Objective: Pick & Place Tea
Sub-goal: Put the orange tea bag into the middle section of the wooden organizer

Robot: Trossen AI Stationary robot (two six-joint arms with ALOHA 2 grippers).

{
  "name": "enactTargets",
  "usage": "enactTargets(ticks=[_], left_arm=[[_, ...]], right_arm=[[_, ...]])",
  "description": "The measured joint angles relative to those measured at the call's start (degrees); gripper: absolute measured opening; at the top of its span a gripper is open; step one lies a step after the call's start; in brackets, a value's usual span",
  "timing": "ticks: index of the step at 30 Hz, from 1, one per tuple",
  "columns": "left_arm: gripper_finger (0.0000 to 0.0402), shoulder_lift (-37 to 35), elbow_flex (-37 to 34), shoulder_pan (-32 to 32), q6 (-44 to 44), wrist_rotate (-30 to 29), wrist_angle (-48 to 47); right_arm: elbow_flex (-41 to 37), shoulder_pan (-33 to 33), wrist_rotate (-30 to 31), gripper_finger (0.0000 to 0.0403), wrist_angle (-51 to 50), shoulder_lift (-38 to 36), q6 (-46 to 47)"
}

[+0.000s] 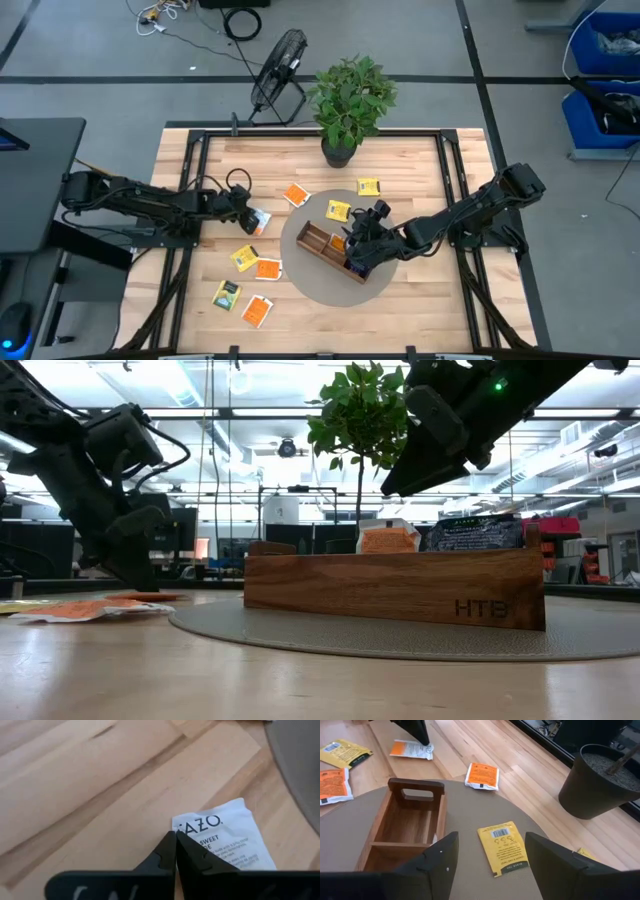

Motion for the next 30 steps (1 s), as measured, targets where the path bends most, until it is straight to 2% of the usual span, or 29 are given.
enactTargets(ticks=[21, 30], left_arm=[[0.0002, -0.17, 1.6, -0.05, 2.98, 0.32, 3.98], [0.0001, -0.22, 1.64, -2.24, 2.93, -0.26, 8.13]], right_arm=[[0.0, 0.0, -0.02, 0.0237, -0.33, 0.0, -0.02], [0.0, -0.42, -0.46, 0.0237, 0.52, 0.0, -0.98]])
